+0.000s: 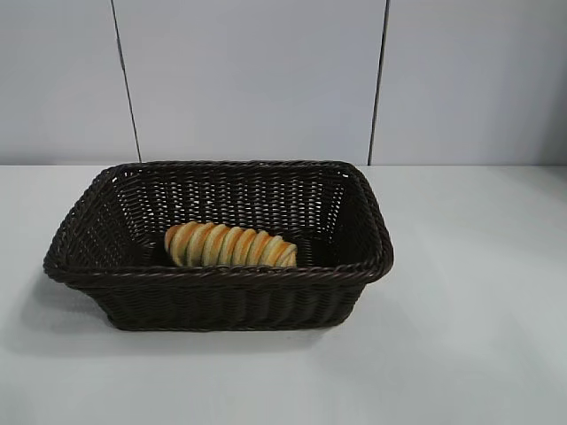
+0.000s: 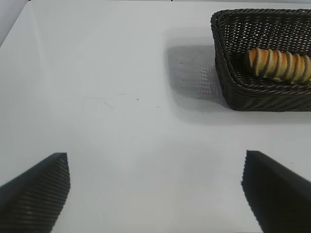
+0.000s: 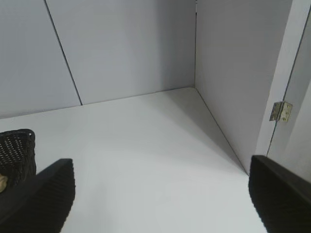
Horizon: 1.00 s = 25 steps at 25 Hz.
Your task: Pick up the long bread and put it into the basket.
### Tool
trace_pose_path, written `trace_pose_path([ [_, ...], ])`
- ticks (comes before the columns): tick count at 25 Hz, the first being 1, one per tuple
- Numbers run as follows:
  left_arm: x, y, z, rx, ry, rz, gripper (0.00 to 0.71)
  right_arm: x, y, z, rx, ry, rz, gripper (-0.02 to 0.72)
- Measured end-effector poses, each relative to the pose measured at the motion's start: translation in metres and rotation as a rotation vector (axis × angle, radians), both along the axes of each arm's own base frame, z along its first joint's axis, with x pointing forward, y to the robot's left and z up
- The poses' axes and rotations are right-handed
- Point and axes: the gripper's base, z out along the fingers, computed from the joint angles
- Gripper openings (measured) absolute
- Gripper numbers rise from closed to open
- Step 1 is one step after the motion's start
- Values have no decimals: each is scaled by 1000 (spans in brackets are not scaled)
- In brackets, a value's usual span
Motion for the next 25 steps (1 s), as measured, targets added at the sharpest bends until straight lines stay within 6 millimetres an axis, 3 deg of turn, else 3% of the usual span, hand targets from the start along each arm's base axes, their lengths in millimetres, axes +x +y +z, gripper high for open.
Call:
trace_pose_path([
  [8, 0, 0, 0, 0, 0, 0, 695, 30, 2, -52, 28, 205, 21, 695],
  [25, 0, 0, 0, 0, 0, 0, 695, 35, 8, -52, 70, 168, 74, 695],
])
